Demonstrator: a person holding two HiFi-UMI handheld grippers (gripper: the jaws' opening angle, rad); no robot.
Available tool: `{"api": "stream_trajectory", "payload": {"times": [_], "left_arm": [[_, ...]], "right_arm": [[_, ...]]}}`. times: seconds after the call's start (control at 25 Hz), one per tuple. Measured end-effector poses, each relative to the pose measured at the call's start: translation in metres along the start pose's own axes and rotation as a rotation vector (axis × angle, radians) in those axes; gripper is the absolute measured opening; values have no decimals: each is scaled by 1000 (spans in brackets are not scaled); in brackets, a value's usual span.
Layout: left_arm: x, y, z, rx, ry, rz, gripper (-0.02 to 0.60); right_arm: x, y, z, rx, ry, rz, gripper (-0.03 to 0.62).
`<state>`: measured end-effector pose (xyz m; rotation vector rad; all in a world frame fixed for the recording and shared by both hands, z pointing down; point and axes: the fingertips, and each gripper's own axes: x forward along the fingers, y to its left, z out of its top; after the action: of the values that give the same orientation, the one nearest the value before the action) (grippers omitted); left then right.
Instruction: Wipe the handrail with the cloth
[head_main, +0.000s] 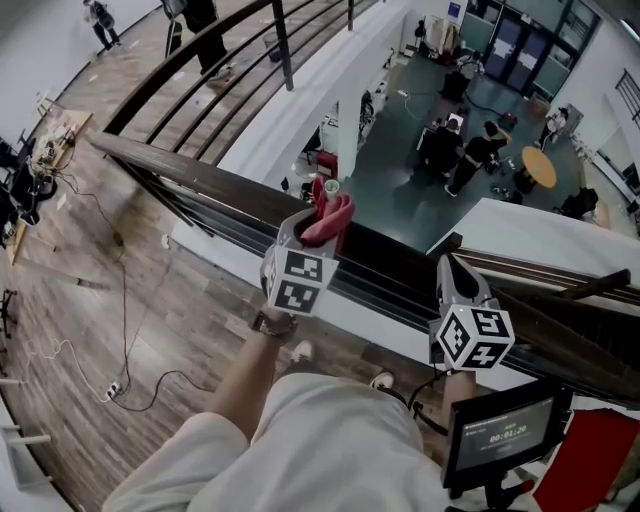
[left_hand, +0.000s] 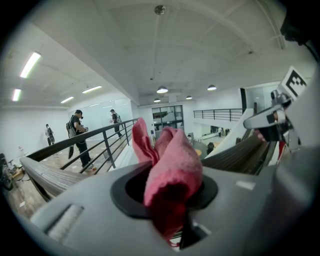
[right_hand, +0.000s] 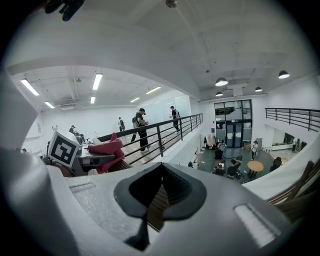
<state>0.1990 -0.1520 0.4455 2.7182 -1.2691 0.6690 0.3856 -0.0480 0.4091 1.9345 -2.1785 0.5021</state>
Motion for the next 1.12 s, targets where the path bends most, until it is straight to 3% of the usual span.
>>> {"api": "stream_trajectory", "payload": {"times": [0.68, 1.12], "left_arm": [[5, -33, 2, -27, -11, 12, 123], [10, -65, 1, -17, -13, -11, 123]], "right_arm": [[-16, -13, 5, 6, -3, 78, 3], [-28, -36, -3, 2, -10, 59, 3]]}}
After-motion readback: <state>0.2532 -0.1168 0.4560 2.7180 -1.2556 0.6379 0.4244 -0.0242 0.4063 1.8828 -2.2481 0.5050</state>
